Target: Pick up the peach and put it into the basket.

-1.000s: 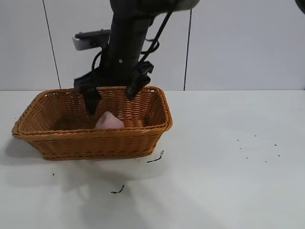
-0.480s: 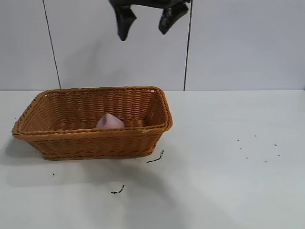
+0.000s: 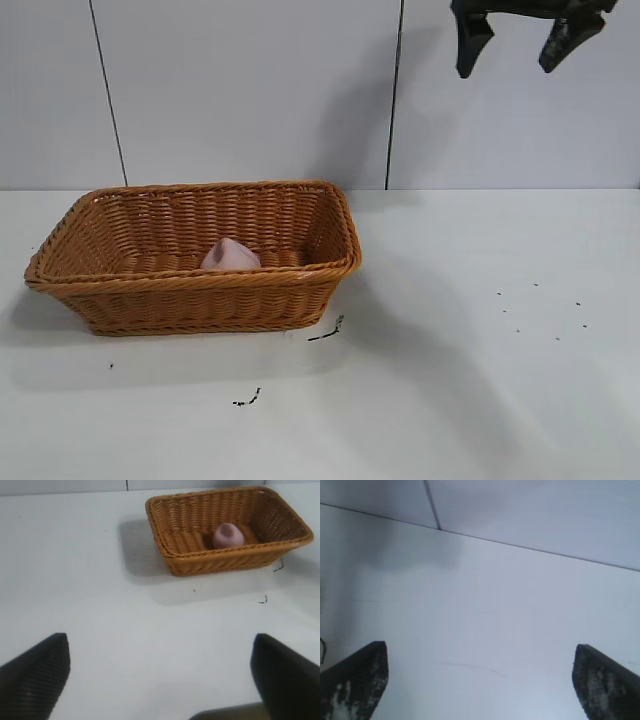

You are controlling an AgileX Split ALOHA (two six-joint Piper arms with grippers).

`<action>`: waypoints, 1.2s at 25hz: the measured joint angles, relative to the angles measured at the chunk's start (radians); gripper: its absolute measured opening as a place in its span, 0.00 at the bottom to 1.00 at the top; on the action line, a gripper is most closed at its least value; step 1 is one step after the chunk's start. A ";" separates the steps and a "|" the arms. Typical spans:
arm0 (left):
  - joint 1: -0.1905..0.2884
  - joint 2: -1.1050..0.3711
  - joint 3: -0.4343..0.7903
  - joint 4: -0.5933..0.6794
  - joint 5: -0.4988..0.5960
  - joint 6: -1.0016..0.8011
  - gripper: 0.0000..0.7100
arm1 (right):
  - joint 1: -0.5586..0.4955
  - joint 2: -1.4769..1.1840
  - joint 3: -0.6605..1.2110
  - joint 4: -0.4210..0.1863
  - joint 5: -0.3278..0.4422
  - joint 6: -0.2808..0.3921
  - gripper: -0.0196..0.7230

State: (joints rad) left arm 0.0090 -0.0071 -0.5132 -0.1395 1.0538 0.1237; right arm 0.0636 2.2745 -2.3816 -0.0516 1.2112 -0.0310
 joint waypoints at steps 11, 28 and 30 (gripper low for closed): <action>0.000 0.000 0.000 0.000 0.000 0.000 0.98 | -0.006 -0.285 0.308 0.029 0.000 -0.004 0.96; 0.000 0.000 0.000 0.000 0.000 0.000 0.98 | -0.006 -1.359 1.464 0.046 -0.006 -0.004 0.96; 0.000 0.000 0.000 0.000 0.000 0.000 0.98 | -0.006 -1.495 1.603 0.052 -0.042 -0.004 0.96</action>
State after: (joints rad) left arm 0.0090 -0.0071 -0.5132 -0.1395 1.0538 0.1237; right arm 0.0576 0.7792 -0.7788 0.0000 1.1690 -0.0349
